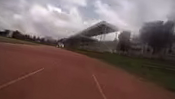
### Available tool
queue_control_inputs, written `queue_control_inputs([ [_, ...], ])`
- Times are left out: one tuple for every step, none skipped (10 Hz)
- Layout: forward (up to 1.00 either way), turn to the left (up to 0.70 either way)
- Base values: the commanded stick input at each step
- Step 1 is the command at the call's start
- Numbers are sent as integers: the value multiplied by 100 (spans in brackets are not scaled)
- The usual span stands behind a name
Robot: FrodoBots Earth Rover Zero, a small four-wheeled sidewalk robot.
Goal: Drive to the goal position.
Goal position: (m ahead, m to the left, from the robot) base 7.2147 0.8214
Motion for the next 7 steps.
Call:
queue_control_inputs([
  [70,1],
  [70,1],
  [70,1],
  [70,1],
  [70,1],
  [70,1],
  [70,1],
])
